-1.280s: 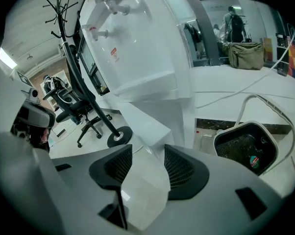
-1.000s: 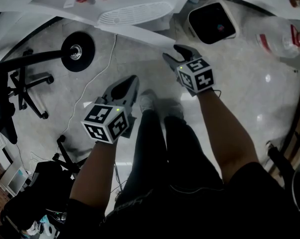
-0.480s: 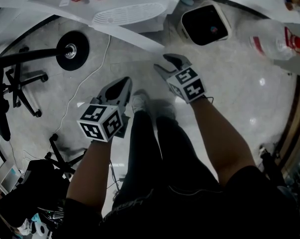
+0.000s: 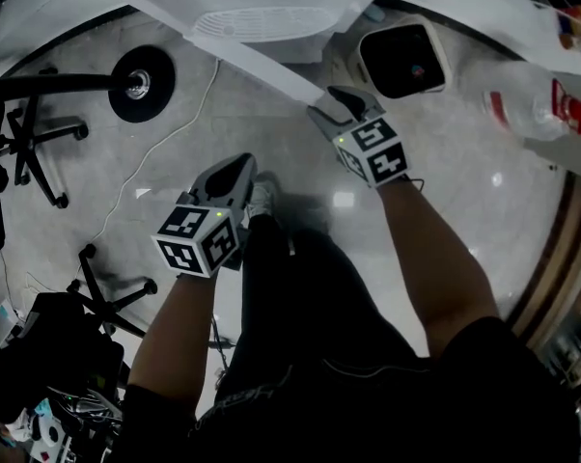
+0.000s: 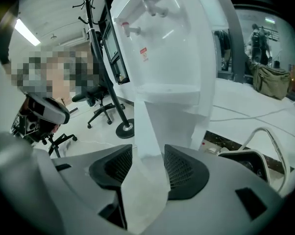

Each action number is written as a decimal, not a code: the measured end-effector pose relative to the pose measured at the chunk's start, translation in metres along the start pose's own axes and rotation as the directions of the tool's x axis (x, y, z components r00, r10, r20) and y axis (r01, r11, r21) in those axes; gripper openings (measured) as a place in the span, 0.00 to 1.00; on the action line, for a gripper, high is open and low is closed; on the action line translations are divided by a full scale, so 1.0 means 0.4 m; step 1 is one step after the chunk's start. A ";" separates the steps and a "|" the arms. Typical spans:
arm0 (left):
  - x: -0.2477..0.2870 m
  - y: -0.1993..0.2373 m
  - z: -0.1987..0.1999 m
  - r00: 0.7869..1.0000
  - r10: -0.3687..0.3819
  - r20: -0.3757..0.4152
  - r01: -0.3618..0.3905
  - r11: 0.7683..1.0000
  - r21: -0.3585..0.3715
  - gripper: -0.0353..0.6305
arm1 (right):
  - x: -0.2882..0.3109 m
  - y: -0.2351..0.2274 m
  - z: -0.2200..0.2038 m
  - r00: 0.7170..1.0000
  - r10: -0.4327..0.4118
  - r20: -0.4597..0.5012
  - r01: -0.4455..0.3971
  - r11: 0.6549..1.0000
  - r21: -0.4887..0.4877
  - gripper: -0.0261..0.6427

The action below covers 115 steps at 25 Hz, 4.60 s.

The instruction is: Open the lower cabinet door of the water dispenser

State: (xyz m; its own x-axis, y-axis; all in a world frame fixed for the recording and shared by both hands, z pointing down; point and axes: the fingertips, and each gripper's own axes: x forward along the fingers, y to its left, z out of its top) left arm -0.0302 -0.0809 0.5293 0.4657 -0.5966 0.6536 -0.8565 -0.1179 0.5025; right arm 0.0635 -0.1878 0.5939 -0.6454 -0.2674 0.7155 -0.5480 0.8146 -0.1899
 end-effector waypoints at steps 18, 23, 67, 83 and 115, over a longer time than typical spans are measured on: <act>-0.024 0.056 -0.024 0.998 0.056 0.034 -0.054 0.996 -0.066 0.05 | 0.062 0.011 -0.007 0.997 0.020 -0.081 -0.031 0.989 -0.143 0.34; -0.012 0.062 -0.029 0.999 0.033 0.034 -0.031 0.997 -0.070 0.05 | 0.064 0.020 -0.011 0.994 -0.008 -0.107 -0.010 0.986 -0.165 0.30; -0.283 0.303 -0.038 0.992 -0.113 -0.055 0.115 0.993 0.030 0.05 | 0.161 0.416 -0.018 0.961 -0.228 -0.155 0.261 0.934 0.245 0.30; -0.345 0.426 -0.012 0.984 -0.140 -0.108 0.148 0.986 0.072 0.05 | 0.235 0.536 0.023 0.919 -0.328 -0.221 0.389 0.845 0.365 0.30; -0.497 0.426 0.063 0.961 -0.265 -0.080 0.273 0.955 0.118 0.05 | 0.125 0.638 0.121 0.944 -0.275 -0.181 0.323 0.879 0.349 0.35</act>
State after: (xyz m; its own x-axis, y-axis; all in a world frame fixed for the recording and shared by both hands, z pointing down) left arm -0.2746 -0.0024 0.4707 0.6924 -0.4787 0.5399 -0.7167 -0.3692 0.5917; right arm -0.1344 -0.0181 0.5485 -0.3620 -0.3832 0.8498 -0.8765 0.4502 -0.1704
